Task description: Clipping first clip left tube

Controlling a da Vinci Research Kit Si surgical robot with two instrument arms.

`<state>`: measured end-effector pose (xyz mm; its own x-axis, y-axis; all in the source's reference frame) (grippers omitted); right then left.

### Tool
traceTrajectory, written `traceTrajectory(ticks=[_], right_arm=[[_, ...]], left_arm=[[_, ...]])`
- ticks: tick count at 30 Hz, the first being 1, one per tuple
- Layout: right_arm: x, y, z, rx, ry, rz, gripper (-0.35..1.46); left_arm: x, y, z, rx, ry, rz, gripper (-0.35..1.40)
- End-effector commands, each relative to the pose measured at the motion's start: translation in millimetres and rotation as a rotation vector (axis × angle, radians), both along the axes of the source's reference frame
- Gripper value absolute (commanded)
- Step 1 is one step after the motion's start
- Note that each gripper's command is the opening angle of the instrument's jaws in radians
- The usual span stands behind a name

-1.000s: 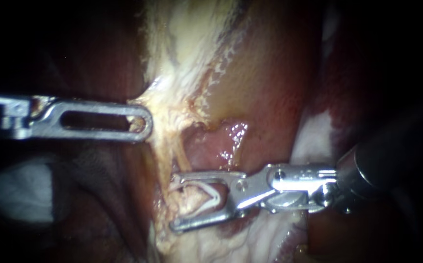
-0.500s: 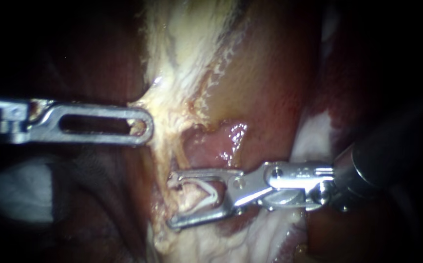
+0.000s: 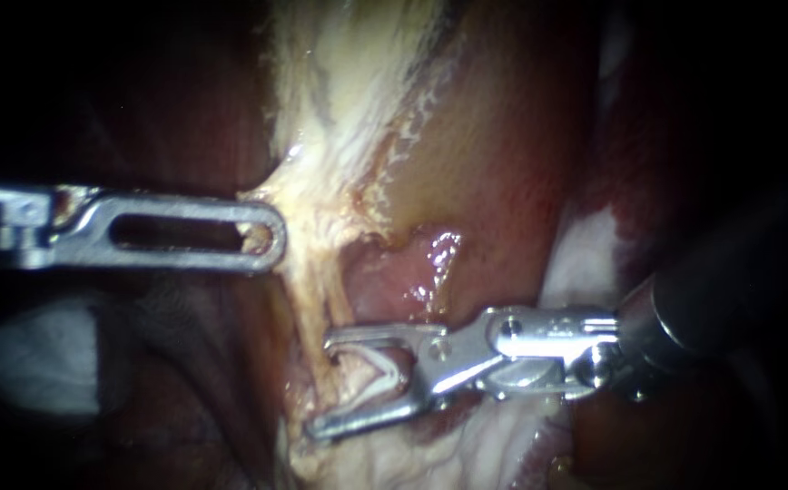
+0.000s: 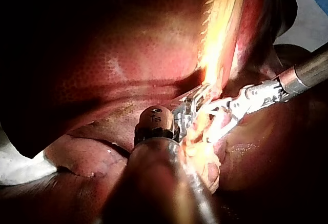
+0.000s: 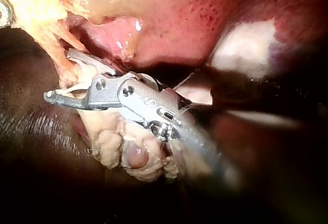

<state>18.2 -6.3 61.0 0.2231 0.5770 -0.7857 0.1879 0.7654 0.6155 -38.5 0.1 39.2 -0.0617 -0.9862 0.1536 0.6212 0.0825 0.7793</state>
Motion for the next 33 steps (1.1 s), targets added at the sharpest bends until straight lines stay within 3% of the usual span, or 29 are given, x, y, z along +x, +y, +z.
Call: traceTrajectory(ticks=[1,7,15,24,33], right_arm=[[0.0,-0.1,-0.3,0.002,0.008,-0.007,0.6],[0.2,-0.6,-0.6,0.036,0.047,-0.035,0.6],[2.2,-1.6,0.6,0.055,0.048,-0.043,0.59],[4.5,-2.4,1.9,0.097,0.03,-0.032,0.58],[3.9,-2.0,2.0,0.118,0.018,-0.016,0.52]], left_arm=[[0.0,0.0,0.1,0.0,-0.001,0.001,-0.35],[0.2,0.2,0.5,0.0,-0.002,0.002,-0.35],[0.1,0.4,0.9,0.0,-0.001,0.002,-0.35],[-0.3,0.5,0.9,0.0,0.0,0.0,-0.35],[-0.3,0.5,0.9,0.0,0.0,0.0,-0.35]])
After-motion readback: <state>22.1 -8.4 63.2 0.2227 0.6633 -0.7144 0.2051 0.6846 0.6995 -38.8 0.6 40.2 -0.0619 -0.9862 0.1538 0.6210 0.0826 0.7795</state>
